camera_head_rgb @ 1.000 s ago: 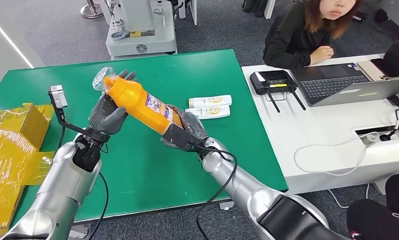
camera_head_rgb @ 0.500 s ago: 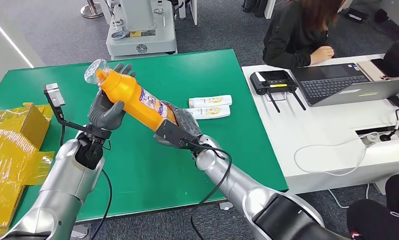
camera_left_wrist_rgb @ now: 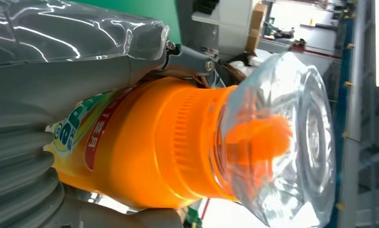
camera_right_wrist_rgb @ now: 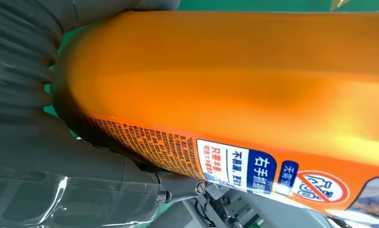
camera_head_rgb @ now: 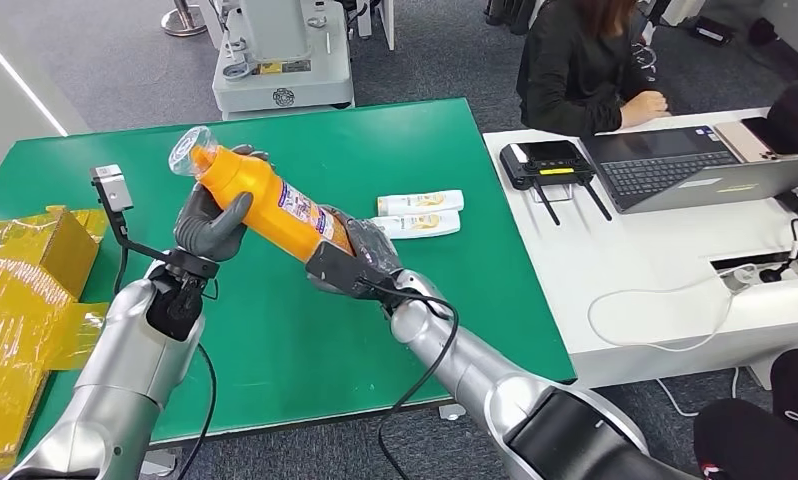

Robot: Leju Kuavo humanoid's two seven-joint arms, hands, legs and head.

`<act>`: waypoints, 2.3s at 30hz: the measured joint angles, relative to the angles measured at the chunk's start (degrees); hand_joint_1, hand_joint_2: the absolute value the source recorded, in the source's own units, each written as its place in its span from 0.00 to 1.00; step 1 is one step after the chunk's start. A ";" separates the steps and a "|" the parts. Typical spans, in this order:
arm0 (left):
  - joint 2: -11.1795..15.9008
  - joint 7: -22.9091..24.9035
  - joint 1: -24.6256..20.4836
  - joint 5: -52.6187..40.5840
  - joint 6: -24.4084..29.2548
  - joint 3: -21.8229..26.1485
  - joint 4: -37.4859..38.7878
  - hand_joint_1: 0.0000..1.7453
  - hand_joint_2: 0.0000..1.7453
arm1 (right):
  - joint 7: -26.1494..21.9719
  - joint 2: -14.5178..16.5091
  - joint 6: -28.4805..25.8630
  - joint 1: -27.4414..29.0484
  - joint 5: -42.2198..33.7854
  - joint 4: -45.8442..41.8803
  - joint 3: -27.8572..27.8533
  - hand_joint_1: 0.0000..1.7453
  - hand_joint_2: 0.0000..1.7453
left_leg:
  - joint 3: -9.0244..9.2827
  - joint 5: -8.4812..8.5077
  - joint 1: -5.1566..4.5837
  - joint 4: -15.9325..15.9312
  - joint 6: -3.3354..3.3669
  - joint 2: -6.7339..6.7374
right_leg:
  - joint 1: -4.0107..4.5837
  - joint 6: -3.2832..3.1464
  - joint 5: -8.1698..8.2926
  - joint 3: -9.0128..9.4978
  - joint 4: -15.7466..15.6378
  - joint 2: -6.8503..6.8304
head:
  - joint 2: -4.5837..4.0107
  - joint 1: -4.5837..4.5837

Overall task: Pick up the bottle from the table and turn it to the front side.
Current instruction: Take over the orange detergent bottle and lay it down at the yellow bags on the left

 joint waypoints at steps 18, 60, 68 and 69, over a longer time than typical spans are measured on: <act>1.33 -0.78 -0.82 -4.66 0.23 0.00 0.66 1.00 1.00 | 2.52 -0.14 -0.44 0.54 2.70 0.02 0.15 0.52 1.00 | 0.00 0.00 0.00 0.00 0.00 0.01 | 0.00 0.00 0.00 -0.01 0.00 0.01 | 0.00 0.01; 4.02 -13.74 0.15 -29.37 17.88 -3.35 -4.00 1.00 1.00 | -15.74 -4.96 0.07 18.54 -17.53 -24.27 -3.30 0.00 1.00 | -0.02 -0.01 -0.01 0.00 0.01 -0.01 | -0.01 0.00 -0.01 -0.02 -0.05 -0.01 | 0.00 0.01; 3.69 -15.73 0.11 -42.97 28.65 -7.20 -7.43 1.00 1.00 | -14.74 -7.13 0.08 24.67 -18.18 -30.06 -3.30 0.00 1.00 | -0.02 -0.01 0.00 0.00 0.01 0.01 | -0.01 0.00 -0.01 -0.02 -0.05 0.00 | 0.00 0.01; 3.75 -15.55 0.09 -44.58 29.68 -7.98 -7.91 1.00 1.00 | -14.74 -7.30 0.30 25.08 -18.42 -30.32 -3.30 0.00 1.00 | -0.02 -0.01 0.00 0.00 0.00 0.00 | -0.01 0.00 -0.01 -0.02 -0.05 0.00 | 0.00 0.01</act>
